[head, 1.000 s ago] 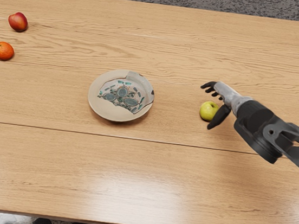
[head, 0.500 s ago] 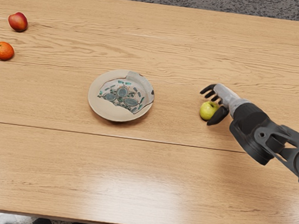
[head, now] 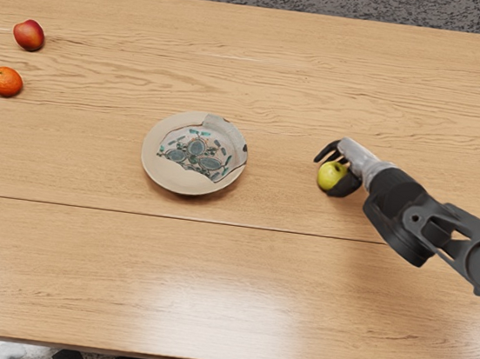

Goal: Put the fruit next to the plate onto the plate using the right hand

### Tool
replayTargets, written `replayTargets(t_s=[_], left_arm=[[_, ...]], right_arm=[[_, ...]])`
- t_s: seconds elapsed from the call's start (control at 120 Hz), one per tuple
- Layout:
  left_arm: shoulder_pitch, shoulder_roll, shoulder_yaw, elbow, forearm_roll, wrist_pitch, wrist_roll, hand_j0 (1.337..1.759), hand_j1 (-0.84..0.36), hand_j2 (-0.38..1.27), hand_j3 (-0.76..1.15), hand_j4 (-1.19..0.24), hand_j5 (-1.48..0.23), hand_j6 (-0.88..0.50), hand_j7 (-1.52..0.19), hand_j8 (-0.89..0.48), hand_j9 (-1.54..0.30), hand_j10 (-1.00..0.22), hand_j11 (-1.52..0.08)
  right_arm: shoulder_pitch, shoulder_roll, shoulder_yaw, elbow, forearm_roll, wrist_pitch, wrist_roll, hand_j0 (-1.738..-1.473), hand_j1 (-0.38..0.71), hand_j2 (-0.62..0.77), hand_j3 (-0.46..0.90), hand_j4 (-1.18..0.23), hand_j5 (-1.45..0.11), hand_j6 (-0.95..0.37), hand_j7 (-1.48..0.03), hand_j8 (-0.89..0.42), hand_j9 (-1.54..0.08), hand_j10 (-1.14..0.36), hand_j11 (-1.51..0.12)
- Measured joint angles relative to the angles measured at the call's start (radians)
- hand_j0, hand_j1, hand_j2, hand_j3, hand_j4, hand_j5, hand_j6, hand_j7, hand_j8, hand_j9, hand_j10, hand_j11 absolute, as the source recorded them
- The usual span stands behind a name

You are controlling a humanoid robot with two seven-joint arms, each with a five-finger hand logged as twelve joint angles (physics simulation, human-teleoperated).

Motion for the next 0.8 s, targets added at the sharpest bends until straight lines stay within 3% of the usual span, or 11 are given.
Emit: replayTargets(t_s=[0.117, 0.258, 0.517, 0.8], left_arm=[[0.0, 0.0, 0.0, 0.0, 0.0, 0.0, 0.0, 1.658, 0.06, 0.05, 0.0, -0.24, -0.32, -0.24, -0.32, -0.24, -0.32, -0.24, -0.32], [0.0, 0.0, 0.0, 0.0, 0.0, 0.0, 0.0, 1.658, 0.06, 0.05, 0.0, -0.24, -0.32, -0.24, -0.32, -0.24, -0.32, -0.24, -0.32], [0.0, 0.0, 0.0, 0.0, 0.0, 0.0, 0.0, 1.658, 0.06, 0.05, 0.0, -0.24, -0.32, -0.24, -0.32, -0.24, -0.32, -0.24, -0.32], [0.0, 0.0, 0.0, 0.0, 0.0, 0.0, 0.0, 1.658, 0.06, 0.05, 0.0, -0.24, -0.32, -0.24, -0.32, -0.24, -0.32, -0.24, -0.32]], right_arm=[[0.0, 0.003, 0.002, 0.0, 0.008, -0.001, -0.001, -1.653, 0.27, 0.05, 0.0, -0.61, -0.74, -0.45, -0.76, -0.38, -0.76, -0.56, -0.76], [0.001, 0.004, 0.01, 0.001, 0.036, -0.002, -0.001, -1.652, 0.28, 0.27, 0.0, -0.73, -0.89, -0.5, -0.92, -0.44, -0.91, -0.61, -0.92], [0.022, 0.001, 0.042, 0.02, 0.161, 0.013, 0.001, -1.651, 0.29, 0.27, 0.0, -0.79, -1.15, -0.4, -1.07, -0.29, -1.13, -0.49, -1.16], [0.131, 0.005, 0.057, 0.044, 0.333, 0.085, 0.002, -1.652, 0.32, 0.32, 0.0, -0.79, -1.26, -0.37, -1.12, -0.22, -1.2, -0.43, -1.24]])
